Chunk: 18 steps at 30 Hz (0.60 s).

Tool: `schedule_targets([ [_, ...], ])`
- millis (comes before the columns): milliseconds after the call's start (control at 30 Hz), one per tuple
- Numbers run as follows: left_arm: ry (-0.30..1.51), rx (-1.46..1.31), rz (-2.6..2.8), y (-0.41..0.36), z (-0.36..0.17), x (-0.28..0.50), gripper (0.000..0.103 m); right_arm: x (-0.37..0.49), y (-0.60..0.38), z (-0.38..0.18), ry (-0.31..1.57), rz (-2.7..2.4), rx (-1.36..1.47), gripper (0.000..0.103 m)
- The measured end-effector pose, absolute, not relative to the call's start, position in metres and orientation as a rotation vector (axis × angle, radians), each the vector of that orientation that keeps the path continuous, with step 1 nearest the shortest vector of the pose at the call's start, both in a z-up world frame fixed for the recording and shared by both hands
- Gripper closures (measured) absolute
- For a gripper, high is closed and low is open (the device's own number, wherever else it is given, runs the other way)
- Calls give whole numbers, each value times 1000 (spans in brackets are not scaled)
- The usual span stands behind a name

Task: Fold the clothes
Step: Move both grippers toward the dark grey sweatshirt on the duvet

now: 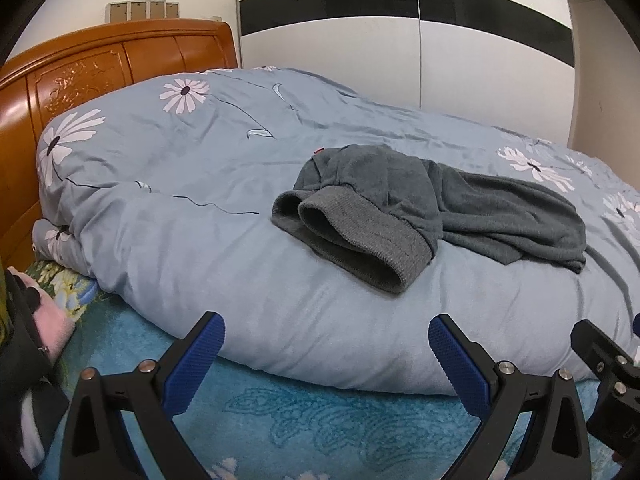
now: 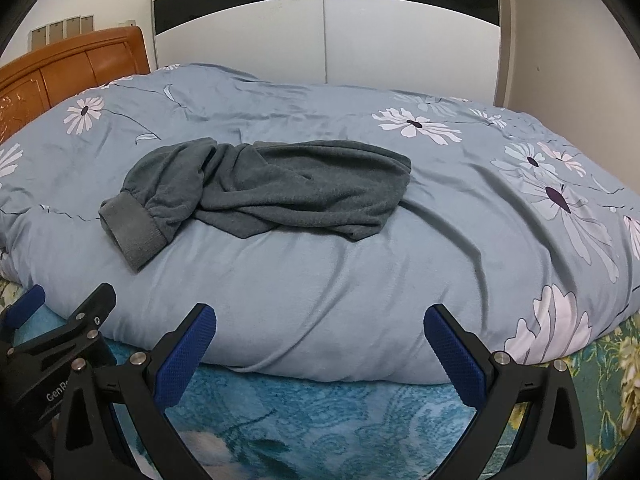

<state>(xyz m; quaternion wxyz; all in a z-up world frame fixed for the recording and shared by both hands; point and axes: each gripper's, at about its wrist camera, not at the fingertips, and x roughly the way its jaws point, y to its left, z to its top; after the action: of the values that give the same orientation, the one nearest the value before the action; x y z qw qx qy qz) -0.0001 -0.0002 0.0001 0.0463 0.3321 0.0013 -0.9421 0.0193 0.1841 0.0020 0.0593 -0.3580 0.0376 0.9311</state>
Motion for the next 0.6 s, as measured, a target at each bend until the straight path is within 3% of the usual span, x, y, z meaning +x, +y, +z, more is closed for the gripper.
schedule_targets([
  [433, 133, 908, -2852, -18, 5, 3, 0, 19, 173, 4, 47, 2843, -1085, 0],
  [600, 263, 883, -2851, -31, 6, 4, 0, 18, 186, 14, 173, 2868, -1011, 0],
])
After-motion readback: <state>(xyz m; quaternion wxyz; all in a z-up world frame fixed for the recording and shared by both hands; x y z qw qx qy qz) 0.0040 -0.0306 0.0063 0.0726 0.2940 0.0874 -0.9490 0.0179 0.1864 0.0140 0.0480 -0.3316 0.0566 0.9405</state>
